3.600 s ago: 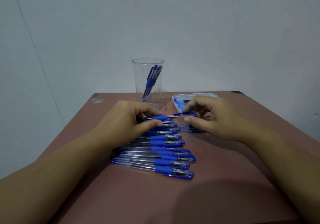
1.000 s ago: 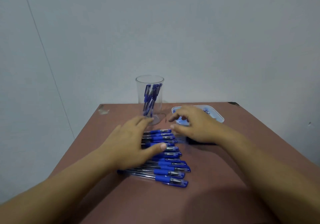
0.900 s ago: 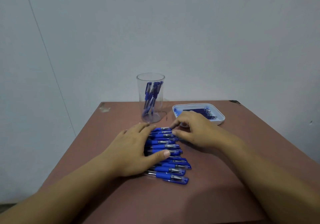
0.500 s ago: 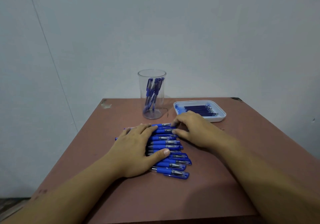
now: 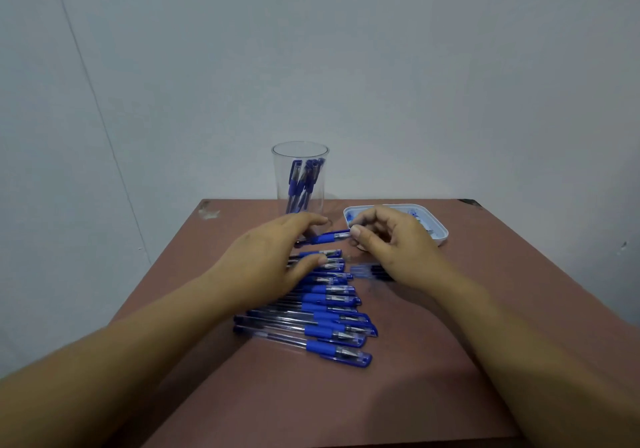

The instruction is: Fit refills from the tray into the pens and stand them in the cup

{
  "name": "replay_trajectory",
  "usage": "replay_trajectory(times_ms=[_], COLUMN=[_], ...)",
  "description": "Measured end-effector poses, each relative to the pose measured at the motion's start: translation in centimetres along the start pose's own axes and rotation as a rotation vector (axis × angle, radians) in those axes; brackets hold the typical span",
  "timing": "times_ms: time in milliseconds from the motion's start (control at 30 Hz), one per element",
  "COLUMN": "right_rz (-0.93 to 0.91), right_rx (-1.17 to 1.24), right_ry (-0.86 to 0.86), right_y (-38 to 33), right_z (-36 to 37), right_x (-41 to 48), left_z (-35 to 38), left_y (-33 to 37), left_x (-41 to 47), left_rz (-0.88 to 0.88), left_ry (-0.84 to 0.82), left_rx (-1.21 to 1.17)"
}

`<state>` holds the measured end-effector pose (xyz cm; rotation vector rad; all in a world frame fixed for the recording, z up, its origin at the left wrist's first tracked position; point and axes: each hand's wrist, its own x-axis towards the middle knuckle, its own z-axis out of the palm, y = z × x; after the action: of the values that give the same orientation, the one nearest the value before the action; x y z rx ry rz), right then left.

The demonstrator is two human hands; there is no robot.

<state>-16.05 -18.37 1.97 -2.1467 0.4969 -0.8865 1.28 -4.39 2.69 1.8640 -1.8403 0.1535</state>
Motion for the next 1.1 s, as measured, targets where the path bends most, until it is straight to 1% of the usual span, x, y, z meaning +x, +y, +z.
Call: replay_trajectory(times_ms=[100, 167, 233, 400, 533, 667, 867, 1100], right_rz=[0.01, 0.003, -0.02, -0.087, -0.102, -0.148, -0.16, -0.202], right_rx=[0.083, 0.108, 0.079, -0.033, -0.053, -0.119, -0.197, -0.289], right_ry=[0.004, 0.021, 0.008, -0.089, -0.088, -0.089, -0.12, -0.146], right_y=[0.0, 0.0, 0.0, -0.3, -0.3, -0.3, -0.2, -0.6], right_z=[0.2, 0.2, 0.1, 0.0, 0.2, 0.1, 0.0, -0.3], right_x=[0.1, 0.1, 0.0, -0.2, 0.1, 0.2, 0.3, 0.1], left_z=[0.3, 1.1, 1.8, 2.4, 2.4, 2.6, 2.7, 2.7], left_y=[0.1, -0.1, -0.5, -1.5, -1.8, -1.8, -1.5, -1.2], left_x=[0.8, 0.7, 0.5, 0.3, 0.4, 0.5, 0.6, 0.5], left_rz=[0.009, 0.035, 0.063, 0.12, 0.151, 0.118, 0.059, 0.018], left_ry=[0.051, 0.116, 0.162, 0.194, 0.226, 0.192, 0.101, 0.036], left_rx=[-0.111, -0.162, -0.183, -0.167, -0.173, -0.206, -0.243, -0.304])
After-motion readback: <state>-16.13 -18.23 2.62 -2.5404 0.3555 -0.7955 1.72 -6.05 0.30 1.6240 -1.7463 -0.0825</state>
